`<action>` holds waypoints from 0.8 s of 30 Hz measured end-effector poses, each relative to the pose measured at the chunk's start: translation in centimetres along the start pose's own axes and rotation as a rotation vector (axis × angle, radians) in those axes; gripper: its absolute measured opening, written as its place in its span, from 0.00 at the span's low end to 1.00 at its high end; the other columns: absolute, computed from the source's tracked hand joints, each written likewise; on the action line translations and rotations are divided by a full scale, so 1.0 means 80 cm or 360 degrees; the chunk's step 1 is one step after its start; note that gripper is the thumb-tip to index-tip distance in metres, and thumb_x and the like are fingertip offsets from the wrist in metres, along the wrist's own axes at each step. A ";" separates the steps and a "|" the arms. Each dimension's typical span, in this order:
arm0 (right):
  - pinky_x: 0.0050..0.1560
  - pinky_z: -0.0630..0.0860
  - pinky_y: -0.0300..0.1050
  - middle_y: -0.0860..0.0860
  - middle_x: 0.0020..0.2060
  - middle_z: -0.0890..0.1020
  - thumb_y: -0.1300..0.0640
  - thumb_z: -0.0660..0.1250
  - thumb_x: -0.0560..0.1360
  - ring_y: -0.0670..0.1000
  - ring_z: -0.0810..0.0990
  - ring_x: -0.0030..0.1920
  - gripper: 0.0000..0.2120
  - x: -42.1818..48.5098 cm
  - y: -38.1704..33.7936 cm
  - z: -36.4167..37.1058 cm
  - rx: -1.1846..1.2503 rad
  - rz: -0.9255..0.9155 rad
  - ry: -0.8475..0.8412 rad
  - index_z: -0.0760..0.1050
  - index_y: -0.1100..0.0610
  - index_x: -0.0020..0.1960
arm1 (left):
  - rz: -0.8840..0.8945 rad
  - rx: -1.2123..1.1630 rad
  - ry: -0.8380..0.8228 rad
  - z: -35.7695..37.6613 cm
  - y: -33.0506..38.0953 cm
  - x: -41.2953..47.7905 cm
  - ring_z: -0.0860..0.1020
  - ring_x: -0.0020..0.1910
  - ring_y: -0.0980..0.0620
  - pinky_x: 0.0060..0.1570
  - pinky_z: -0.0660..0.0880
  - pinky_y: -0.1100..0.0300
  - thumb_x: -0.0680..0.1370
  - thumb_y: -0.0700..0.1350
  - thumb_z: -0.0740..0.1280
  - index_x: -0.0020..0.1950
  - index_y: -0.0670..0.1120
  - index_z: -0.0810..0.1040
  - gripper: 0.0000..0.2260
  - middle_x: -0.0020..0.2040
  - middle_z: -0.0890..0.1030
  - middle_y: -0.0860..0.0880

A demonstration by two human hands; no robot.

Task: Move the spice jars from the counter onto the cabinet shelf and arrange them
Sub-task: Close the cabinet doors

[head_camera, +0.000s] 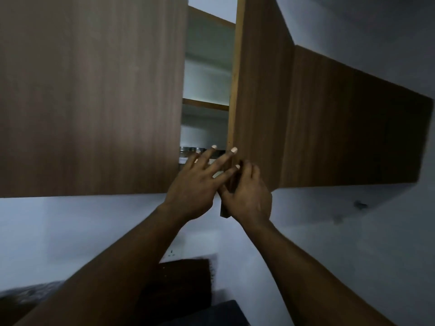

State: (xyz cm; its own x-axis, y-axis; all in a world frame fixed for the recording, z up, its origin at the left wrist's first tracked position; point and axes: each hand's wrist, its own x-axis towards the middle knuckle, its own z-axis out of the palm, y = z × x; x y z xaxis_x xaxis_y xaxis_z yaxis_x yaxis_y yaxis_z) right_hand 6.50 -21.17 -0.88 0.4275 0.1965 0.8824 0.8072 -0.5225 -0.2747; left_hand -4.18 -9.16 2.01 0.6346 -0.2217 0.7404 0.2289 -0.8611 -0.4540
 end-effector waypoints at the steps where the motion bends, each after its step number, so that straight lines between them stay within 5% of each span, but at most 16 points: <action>1: 0.47 0.79 0.48 0.52 0.74 0.69 0.28 0.62 0.74 0.56 0.80 0.62 0.40 0.003 -0.009 0.010 -0.0009 0.0020 -0.0050 0.59 0.50 0.77 | -0.0029 0.0013 -0.0040 0.002 -0.010 -0.005 0.49 0.81 0.37 0.75 0.58 0.35 0.78 0.43 0.63 0.82 0.57 0.54 0.34 0.84 0.44 0.51; 5: 0.57 0.81 0.54 0.55 0.80 0.61 0.28 0.61 0.75 0.60 0.76 0.70 0.45 0.015 -0.037 0.047 -0.0023 0.0148 -0.0265 0.52 0.52 0.81 | -0.0172 0.0079 -0.0227 0.016 -0.037 -0.016 0.40 0.81 0.37 0.76 0.51 0.33 0.79 0.49 0.64 0.83 0.57 0.46 0.38 0.82 0.35 0.51; 13: 0.72 0.69 0.63 0.57 0.82 0.55 0.35 0.63 0.78 0.63 0.61 0.79 0.44 0.036 -0.055 0.122 0.0092 0.0070 -0.0428 0.46 0.51 0.83 | -0.0370 0.0264 -0.0516 0.062 -0.094 -0.027 0.33 0.79 0.35 0.74 0.45 0.28 0.79 0.55 0.63 0.83 0.55 0.45 0.38 0.82 0.36 0.48; 24: 0.74 0.61 0.68 0.55 0.83 0.42 0.37 0.65 0.78 0.66 0.43 0.81 0.44 0.060 -0.018 0.216 -0.0033 -0.0205 -0.0496 0.41 0.42 0.83 | -0.0824 0.0206 -0.0673 0.151 -0.110 -0.022 0.22 0.70 0.27 0.71 0.43 0.24 0.73 0.57 0.67 0.79 0.66 0.36 0.47 0.76 0.21 0.46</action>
State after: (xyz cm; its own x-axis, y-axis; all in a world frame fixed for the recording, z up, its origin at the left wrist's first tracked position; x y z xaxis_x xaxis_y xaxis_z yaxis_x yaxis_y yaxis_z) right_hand 14.44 -5.18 -2.87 0.4291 0.5043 0.7494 0.8555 -0.4931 -0.1580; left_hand 1.59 4.32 -1.29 0.6473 0.4251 0.6327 0.6508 -0.7404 -0.1683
